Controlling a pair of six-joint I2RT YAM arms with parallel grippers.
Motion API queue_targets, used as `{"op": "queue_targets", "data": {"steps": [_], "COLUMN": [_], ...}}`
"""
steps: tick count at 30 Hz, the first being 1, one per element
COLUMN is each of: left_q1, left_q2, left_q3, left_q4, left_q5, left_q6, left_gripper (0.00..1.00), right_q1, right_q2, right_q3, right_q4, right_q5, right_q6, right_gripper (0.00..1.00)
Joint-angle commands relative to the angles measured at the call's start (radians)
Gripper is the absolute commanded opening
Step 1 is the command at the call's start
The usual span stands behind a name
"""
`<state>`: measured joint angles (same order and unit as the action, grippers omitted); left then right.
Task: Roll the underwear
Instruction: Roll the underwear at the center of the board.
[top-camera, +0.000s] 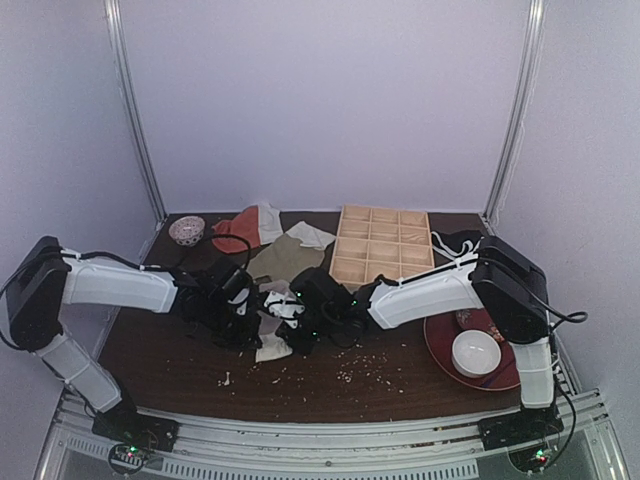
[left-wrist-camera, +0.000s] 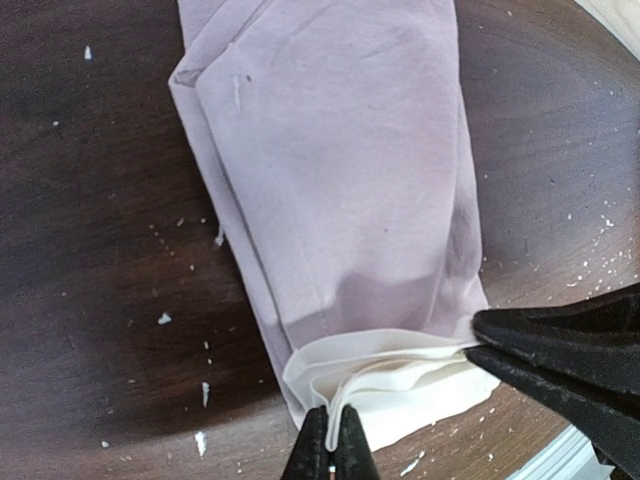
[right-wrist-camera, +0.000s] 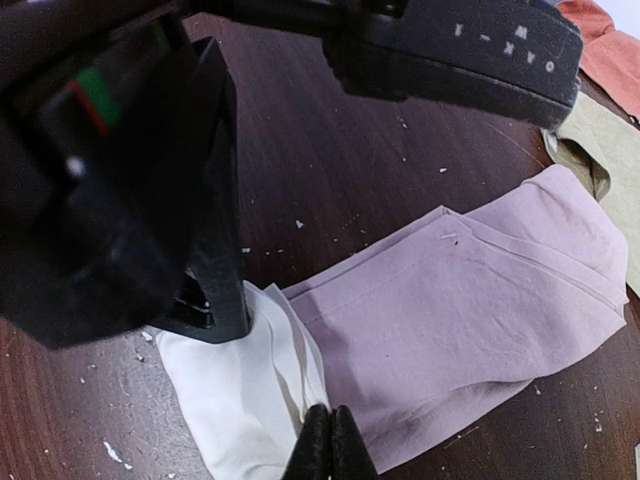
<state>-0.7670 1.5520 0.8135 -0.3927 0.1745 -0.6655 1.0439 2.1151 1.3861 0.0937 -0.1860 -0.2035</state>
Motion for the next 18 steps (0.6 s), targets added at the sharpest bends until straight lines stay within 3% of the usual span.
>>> {"op": "queue_targets", "data": {"steps": [1,7,18], "left_q1": [0.005,0.005,0.005], "left_q2": [0.032,0.067,0.09], "left_q3": [0.033,0.027,0.023], "left_q4": [0.032,0.046,0.056], "left_q5": [-0.01,-0.003,0.006], "left_q6": [-0.003,-0.006,-0.007], "left_gripper": [0.0,0.0,0.0], "right_q1": [-0.005,-0.005,-0.006], "right_q2": [-0.02,-0.035,-0.122], "right_q3": [-0.031,-0.062,-0.171], "right_q4": [0.001,0.013,0.173], "right_q5": [0.021,0.028,0.072], "right_q6": [0.028,0.049,0.09], "right_gripper": [0.0,0.0,0.14]}}
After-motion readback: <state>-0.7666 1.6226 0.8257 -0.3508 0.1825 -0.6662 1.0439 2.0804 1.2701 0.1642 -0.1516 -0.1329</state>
